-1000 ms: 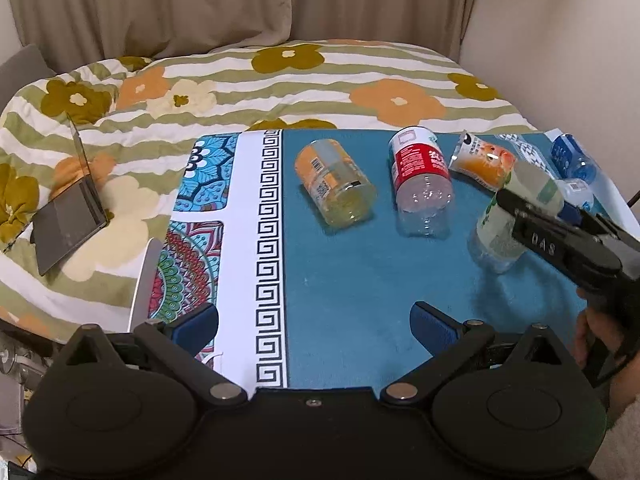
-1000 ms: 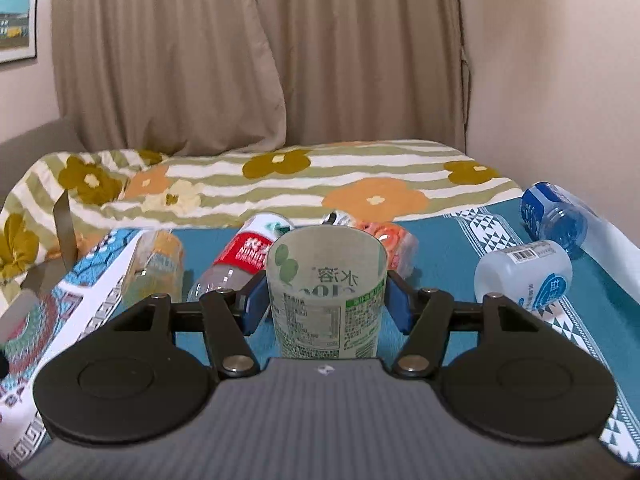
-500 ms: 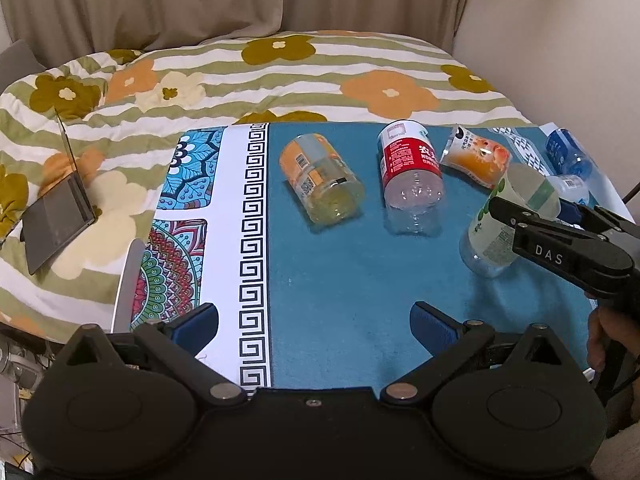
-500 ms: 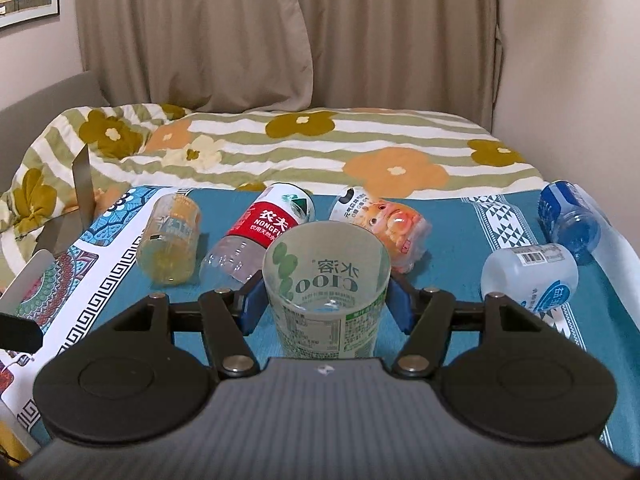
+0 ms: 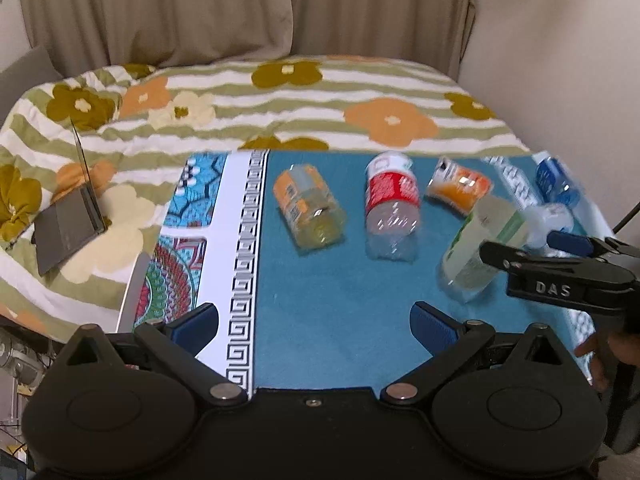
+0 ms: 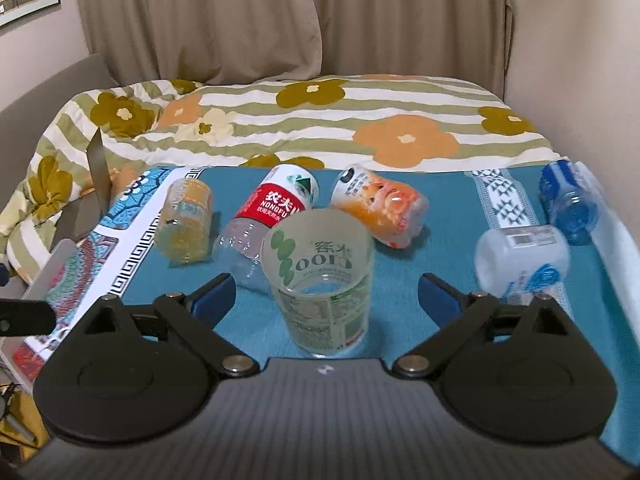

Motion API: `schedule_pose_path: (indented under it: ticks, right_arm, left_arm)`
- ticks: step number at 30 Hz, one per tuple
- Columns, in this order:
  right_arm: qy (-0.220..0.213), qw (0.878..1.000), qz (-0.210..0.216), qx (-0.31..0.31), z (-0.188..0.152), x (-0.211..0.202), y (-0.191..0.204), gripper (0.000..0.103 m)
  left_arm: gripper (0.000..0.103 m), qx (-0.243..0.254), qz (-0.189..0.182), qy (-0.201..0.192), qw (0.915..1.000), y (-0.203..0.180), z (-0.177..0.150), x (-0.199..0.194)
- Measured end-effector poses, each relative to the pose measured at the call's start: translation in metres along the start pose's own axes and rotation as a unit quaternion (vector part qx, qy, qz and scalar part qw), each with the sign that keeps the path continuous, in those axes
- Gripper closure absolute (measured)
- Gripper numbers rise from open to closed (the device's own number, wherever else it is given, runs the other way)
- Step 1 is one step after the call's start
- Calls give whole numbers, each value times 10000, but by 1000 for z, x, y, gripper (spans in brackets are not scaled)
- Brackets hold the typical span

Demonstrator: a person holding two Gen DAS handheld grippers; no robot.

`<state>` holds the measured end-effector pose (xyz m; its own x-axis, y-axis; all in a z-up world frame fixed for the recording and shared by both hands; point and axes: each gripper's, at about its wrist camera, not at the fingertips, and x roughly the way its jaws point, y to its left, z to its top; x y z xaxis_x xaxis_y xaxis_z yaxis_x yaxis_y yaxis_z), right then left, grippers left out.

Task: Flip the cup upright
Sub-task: 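Lower the upright cup onto the teal cloth and open the right tool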

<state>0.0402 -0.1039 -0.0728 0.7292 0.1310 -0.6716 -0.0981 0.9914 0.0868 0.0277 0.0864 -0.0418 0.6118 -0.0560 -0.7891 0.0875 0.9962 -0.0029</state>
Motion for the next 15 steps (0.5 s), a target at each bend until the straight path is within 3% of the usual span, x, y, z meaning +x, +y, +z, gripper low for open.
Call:
schedule_pose_path:
  ticks: [8,15]
  right_arm:
    - [175,9995,-264,8,24,-70,-28,0]
    - [406,9981,-440,167,23,-100,-53,0]
  left_arm:
    - [0,29,82,-547,9985,-32,11,-37]
    - [0,163,182,-865,9959,-54,10,-49]
